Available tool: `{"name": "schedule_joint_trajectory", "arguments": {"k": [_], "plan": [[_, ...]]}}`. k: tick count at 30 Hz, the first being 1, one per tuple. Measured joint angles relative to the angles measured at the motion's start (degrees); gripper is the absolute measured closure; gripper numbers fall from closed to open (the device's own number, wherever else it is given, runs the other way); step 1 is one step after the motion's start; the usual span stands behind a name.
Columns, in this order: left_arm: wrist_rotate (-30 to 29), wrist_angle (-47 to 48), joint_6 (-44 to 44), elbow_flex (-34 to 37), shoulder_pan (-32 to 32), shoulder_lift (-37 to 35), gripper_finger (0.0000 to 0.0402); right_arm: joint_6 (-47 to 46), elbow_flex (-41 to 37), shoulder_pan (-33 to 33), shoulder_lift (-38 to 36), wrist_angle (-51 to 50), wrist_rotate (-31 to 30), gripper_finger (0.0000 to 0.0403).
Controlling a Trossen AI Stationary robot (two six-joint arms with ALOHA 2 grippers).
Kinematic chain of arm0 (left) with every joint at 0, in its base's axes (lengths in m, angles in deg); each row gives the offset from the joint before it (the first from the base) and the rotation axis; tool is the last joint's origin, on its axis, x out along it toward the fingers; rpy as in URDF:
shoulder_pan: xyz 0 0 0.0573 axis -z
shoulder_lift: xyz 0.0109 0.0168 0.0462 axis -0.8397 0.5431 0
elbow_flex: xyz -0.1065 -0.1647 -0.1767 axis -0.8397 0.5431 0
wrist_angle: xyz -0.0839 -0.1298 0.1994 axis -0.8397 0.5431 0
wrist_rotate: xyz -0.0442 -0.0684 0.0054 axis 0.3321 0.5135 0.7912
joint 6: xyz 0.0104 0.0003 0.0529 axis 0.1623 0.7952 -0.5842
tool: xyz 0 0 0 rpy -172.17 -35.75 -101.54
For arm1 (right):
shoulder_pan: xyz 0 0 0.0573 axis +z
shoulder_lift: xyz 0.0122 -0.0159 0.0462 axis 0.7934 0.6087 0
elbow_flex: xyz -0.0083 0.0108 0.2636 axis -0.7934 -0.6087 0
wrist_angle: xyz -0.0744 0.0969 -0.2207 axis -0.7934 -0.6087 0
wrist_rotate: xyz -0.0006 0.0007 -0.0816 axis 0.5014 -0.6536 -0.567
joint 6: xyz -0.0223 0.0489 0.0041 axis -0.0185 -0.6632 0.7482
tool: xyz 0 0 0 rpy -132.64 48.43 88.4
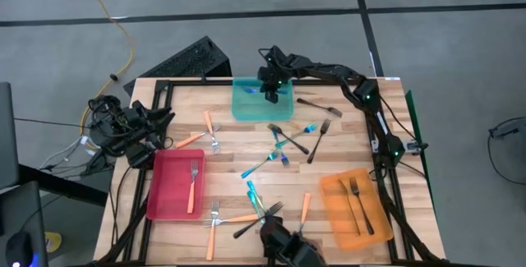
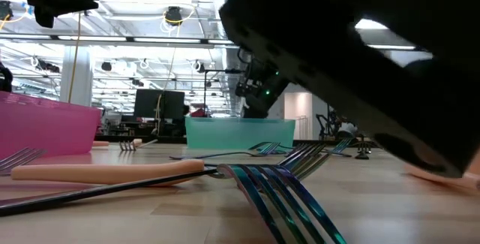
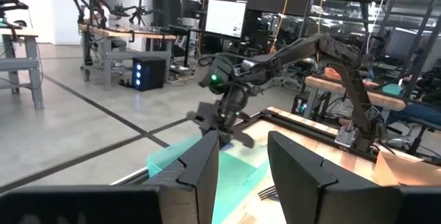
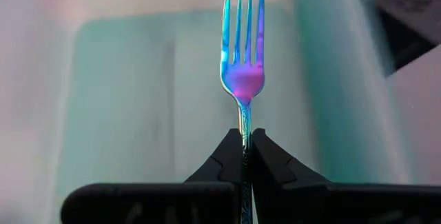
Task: Sort silverware by color (type)
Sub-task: Put the blue fork into the blue bin
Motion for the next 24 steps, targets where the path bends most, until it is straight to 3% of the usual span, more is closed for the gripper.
{"name": "schedule_joint_trajectory", "arguments": {"k": [11,24], "plan": [[-1.3,0.4,0.8,0.0,0.0,0.0,0.0289,0.0,0.7,-0.4,1.2,1.5,-0.3,0.0372],[-1.3,0.4,0.9,0.0,0.0,0.0,0.0289,1.3,5.4,0.0,4.4,-4.0,-1.1,0.0372]]}}
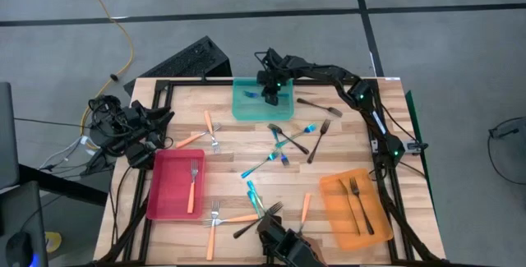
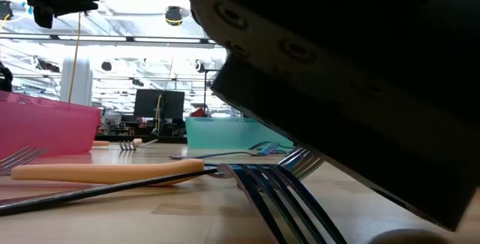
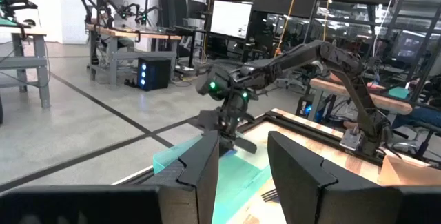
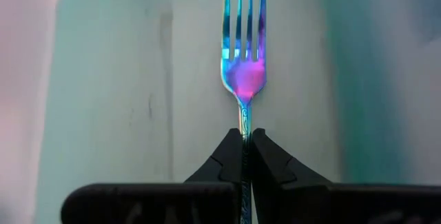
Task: Sort silverware by color (type)
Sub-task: Put the blue fork into the blue bin
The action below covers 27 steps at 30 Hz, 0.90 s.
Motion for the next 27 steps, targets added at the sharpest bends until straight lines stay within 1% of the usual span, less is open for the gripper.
{"name": "schedule_joint_trajectory", "arguments": {"k": [13,19,27], "plan": [[0.0,0.0,0.0,0.0,0.0,0.0,0.0289,-1.1,0.1,0.0,0.1,-0.7,-0.2,0.0372],[0.0,0.0,0.0,0.0,0.0,0.0,0.0289,-1.1,0.1,0.0,0.1,-0.6,-0.3,0.0349],[0.0,0.0,0.0,0.0,0.0,0.0,0.0289,-1.1,0.1,0.0,0.1,-0.5,-0.3,0.0343]]}}
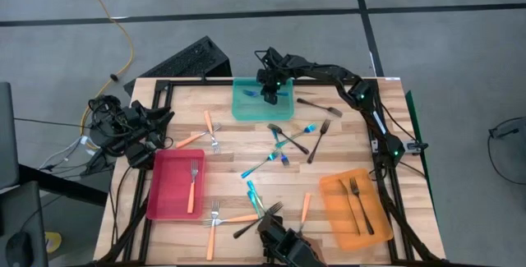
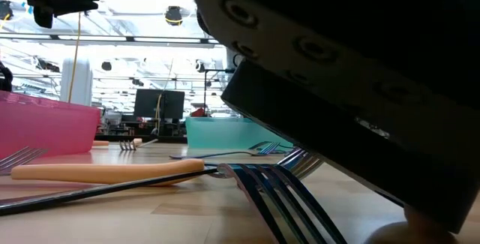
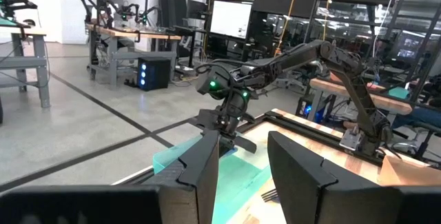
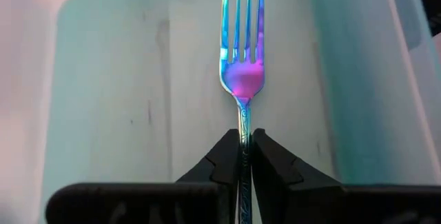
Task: Sort silverware by color (type)
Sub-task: Put the blue fork into the blue bin
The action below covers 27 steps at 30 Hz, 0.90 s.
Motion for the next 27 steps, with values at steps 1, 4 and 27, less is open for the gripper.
{"name": "schedule_joint_trajectory", "arguments": {"k": [1,4,27], "plan": [[0.0,0.0,0.0,0.0,0.0,0.0,0.0289,0.0,0.0,0.0,0.0,0.0,0.0,0.0342],[0.0,0.0,0.0,0.0,0.0,0.0,0.0289,0.0,0.0,0.0,0.0,0.0,0.0,0.0341],[0.0,0.0,0.1,0.0,0.0,0.0,0.0289,-0.1,0.0,0.1,-0.2,-0.1,-1.0,0.0340]]}}
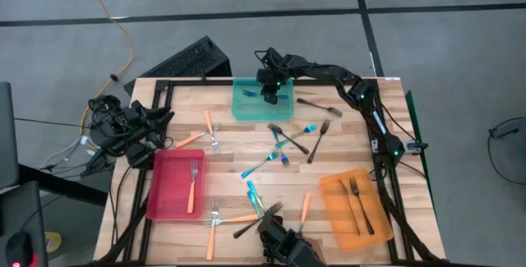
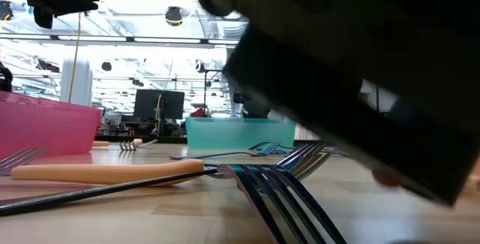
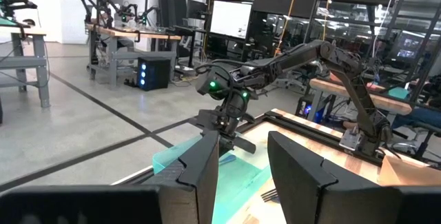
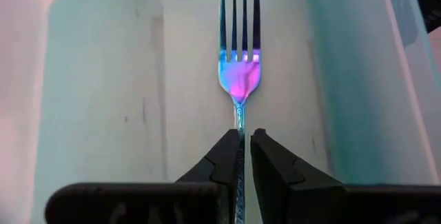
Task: Sort silverware by color (type)
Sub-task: Put the blue fork into the blue bin, then put the orange fork into the red bin
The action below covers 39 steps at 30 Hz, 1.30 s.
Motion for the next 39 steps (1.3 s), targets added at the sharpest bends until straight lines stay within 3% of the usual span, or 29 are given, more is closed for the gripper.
{"name": "schedule_joint_trajectory", "arguments": {"k": [10,26,39], "plan": [[0.1,0.0,0.1,0.0,0.0,0.0,0.0289,-0.4,-0.1,0.3,-5.7,-1.6,0.0,0.0339],[0.0,0.0,0.1,0.0,0.0,0.0,0.0289,1.5,0.0,0.8,-24.9,-17.2,-4.5,0.0339],[0.0,0.0,0.1,0.0,0.0,0.0,0.0289,1.5,0.0,11.7,-27.9,-38.6,-4.3,0.0339]]}}
